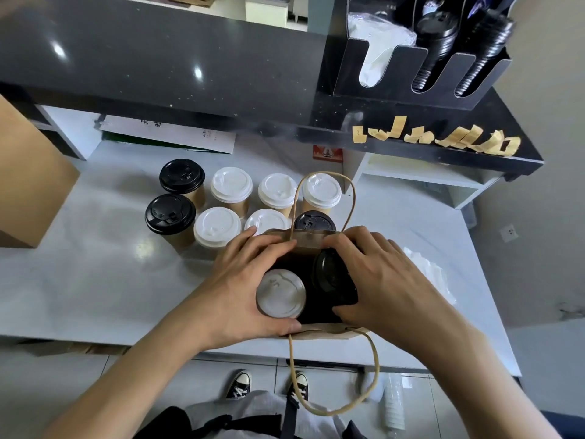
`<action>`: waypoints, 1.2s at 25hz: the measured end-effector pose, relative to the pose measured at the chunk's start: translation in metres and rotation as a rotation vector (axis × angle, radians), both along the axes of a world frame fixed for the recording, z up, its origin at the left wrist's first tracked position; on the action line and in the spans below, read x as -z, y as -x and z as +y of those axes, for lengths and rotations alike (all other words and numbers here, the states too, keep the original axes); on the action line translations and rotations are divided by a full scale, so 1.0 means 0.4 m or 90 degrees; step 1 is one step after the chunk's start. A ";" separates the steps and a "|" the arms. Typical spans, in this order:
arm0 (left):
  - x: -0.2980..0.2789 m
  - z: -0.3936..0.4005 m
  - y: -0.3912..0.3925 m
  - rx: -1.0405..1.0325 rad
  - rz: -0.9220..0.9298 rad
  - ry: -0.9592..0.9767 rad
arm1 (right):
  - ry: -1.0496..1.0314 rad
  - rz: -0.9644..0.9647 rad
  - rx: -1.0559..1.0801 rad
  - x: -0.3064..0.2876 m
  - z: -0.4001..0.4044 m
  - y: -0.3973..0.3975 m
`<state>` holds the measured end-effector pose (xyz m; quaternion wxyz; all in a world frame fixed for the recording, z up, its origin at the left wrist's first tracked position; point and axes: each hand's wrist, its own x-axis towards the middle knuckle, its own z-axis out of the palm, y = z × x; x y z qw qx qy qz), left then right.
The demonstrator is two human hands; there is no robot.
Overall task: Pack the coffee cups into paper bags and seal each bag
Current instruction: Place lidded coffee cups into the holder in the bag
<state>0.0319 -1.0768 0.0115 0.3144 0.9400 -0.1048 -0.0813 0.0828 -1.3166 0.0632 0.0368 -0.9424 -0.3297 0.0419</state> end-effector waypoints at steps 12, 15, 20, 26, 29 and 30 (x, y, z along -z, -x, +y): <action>-0.006 -0.005 0.007 0.005 0.000 -0.013 | 0.133 0.026 -0.024 0.071 0.043 -0.007; -0.006 -0.006 0.009 0.005 0.003 -0.017 | 0.153 0.010 -0.023 0.088 0.054 -0.015; -0.005 -0.002 0.014 0.002 0.011 -0.014 | 0.167 0.011 -0.015 0.096 0.053 -0.027; -0.003 -0.002 0.014 0.009 0.011 -0.015 | 0.220 0.007 -0.015 0.101 0.053 -0.021; -0.002 -0.001 0.014 0.017 0.013 -0.016 | 0.233 0.013 -0.008 0.108 0.066 -0.017; -0.003 0.000 0.014 0.019 0.013 -0.017 | 0.233 0.019 0.000 0.110 0.068 -0.016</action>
